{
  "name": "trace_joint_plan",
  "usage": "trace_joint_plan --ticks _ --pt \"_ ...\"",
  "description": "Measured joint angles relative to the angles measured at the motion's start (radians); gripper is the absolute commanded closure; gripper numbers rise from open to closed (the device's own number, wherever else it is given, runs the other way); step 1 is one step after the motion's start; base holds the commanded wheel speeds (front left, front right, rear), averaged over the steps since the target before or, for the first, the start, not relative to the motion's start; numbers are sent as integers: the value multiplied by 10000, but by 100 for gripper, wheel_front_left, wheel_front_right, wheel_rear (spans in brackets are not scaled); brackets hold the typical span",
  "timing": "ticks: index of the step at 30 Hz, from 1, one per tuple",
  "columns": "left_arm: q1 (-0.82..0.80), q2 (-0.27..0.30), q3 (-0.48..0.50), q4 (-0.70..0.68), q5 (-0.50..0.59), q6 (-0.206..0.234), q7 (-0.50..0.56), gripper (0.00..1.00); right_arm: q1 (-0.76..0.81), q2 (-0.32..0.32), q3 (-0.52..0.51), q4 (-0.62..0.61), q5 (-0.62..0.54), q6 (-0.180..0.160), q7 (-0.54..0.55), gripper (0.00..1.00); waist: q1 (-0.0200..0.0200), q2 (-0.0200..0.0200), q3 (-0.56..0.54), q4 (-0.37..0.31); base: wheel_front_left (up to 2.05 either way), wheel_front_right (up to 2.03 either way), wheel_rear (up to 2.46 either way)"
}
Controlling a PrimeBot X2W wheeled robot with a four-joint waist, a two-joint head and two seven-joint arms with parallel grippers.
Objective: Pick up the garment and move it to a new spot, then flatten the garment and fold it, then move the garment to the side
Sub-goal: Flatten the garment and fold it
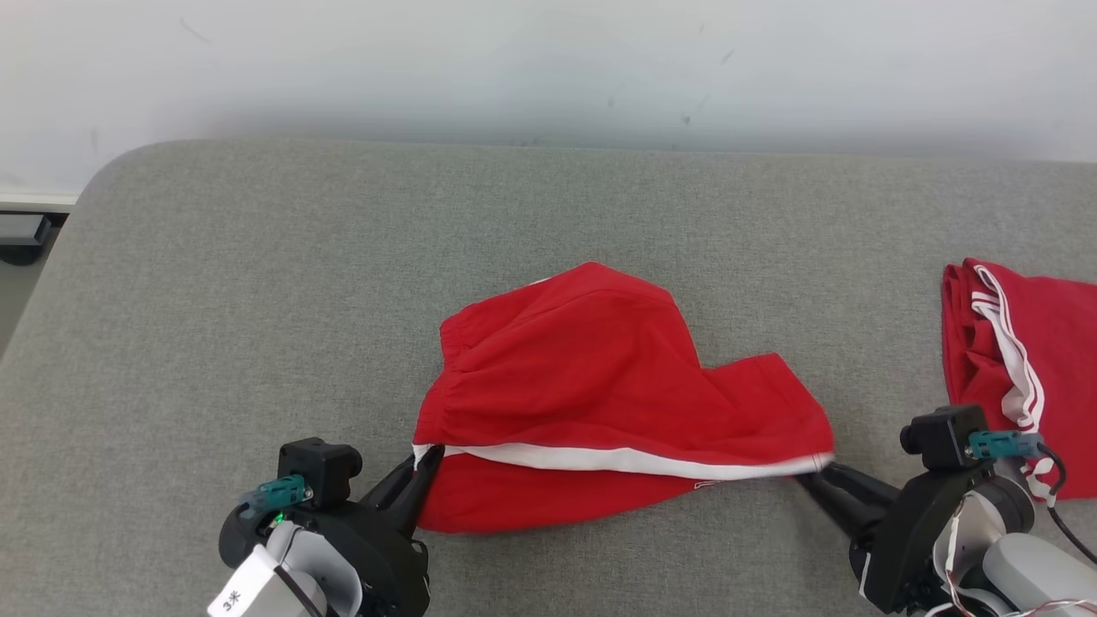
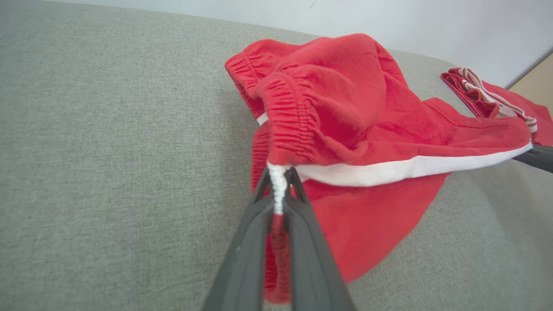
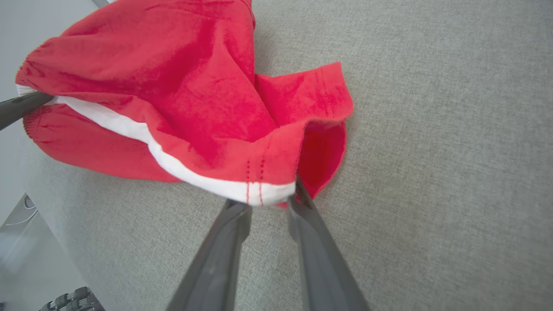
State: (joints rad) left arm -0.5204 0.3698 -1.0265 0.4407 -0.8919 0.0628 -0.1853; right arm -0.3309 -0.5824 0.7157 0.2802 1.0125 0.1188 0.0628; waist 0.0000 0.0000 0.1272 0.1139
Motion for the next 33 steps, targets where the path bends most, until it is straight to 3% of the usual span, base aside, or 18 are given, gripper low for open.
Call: trace_joint_plan --ticks 12,13,14,15,25,33 --pt "26 140 109 27 -31 75 -15 100 -170 -138 -328 136 -142 -15 -297 100 0 0 49 -49 0 0 0" --pt "26 138 105 25 -31 75 -15 89 -188 -165 -353 134 -142 -15 -322 100 0 0 48 -63 0 0 0" --pt "26 138 96 29 -29 75 -10 41 -211 -167 -364 134 -142 -15 -337 100 0 1 45 -75 0 0 0" --pt "23 142 54 27 0 79 2 0 -230 -165 -370 130 -140 -15 -345 100 0 0 40 -85 0 0 0" --pt "-36 491 -414 -48 736 351 502 0 -223 -144 -362 157 -125 -15 -464 100 0 0 -14 89 0 0 0" --pt "-467 401 -573 111 763 353 1262 0 -403 104 -105 203 -244 -15 -424 100 0 0 -26 67 0 0 0"
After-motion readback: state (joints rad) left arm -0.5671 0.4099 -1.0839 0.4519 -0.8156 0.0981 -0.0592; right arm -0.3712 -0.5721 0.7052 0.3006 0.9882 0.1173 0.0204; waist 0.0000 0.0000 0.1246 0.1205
